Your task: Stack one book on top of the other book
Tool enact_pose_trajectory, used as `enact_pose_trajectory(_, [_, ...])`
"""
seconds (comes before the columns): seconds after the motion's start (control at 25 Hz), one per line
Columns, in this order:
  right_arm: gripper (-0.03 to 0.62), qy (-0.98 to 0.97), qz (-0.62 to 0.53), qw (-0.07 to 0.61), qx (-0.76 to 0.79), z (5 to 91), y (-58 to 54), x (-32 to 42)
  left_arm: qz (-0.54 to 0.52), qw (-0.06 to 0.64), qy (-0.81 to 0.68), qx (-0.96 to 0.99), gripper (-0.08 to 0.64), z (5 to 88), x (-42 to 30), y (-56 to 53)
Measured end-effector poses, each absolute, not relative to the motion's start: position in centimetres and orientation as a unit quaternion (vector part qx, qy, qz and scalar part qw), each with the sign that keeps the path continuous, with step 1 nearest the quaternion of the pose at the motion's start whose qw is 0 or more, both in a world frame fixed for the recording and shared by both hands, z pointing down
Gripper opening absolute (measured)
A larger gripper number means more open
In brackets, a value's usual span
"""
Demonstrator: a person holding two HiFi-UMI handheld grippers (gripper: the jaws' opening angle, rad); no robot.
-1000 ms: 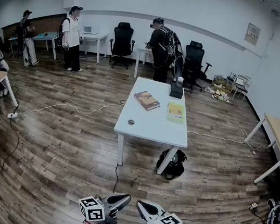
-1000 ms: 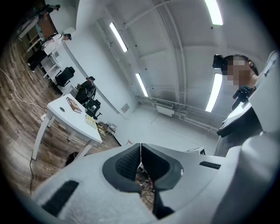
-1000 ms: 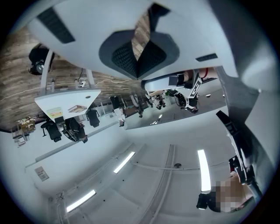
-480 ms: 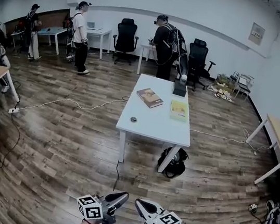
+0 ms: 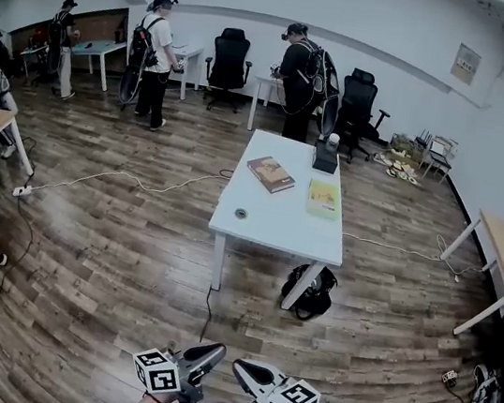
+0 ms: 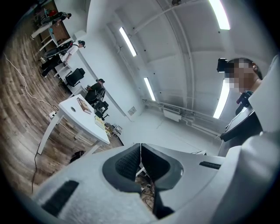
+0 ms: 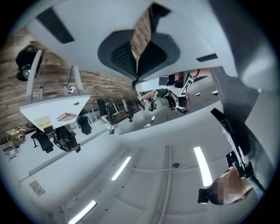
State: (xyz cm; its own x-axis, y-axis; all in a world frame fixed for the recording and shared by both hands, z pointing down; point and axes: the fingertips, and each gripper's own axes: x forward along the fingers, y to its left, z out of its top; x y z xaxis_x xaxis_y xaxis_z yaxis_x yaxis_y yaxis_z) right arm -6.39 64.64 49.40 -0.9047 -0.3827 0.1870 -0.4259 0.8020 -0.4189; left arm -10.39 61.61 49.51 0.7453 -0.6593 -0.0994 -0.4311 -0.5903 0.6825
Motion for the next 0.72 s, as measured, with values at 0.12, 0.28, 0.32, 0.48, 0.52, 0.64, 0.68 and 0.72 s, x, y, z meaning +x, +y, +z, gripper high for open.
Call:
enact_pose_trajectory(0.12, [0.030,-0.947,0.233,0.058,0.215,49.8,64.3,-6.8,-0.172,0.336,-0.316,0.871,0.018,50.2,-10.8,61.4])
enact_pose_trajectory(0.28, [0.031,-0.949,0.221,0.074,0.211,49.9,64.3,-7.0,-0.173,0.347,-0.318,0.865,0.018,51.0,-10.5,61.3])
enact_pose_trajectory(0.32, [0.031,-0.950,0.216,0.080,0.211,49.8,64.2,-6.9,-0.174,0.350,-0.317,0.864,0.018,51.1,-10.2,61.2])
enact_pose_trajectory(0.48, [0.031,-0.946,0.222,0.083,0.220,49.8,63.1,-6.2,-0.170,0.360,-0.310,0.863,0.018,51.5,-9.3,60.1])
enact_pose_trajectory(0.52, [0.030,-0.944,0.230,0.079,0.225,50.1,62.6,-6.0,-0.170,0.361,-0.308,0.863,0.018,51.5,-9.1,59.8])
enact_pose_trajectory(0.64, [0.031,-0.936,0.253,0.072,0.235,50.9,60.6,-5.5,-0.174,0.365,-0.308,0.861,0.018,51.7,-9.0,58.8])
enact_pose_trajectory(0.68, [0.031,-0.934,0.259,0.072,0.235,51.0,59.7,-5.5,-0.175,0.367,-0.312,0.859,0.018,51.9,-9.1,58.4])
enact_pose_trajectory(0.72, [0.030,-0.933,0.262,0.072,0.235,51.1,58.8,-5.6,-0.175,0.370,-0.317,0.856,0.018,52.2,-9.4,57.7])
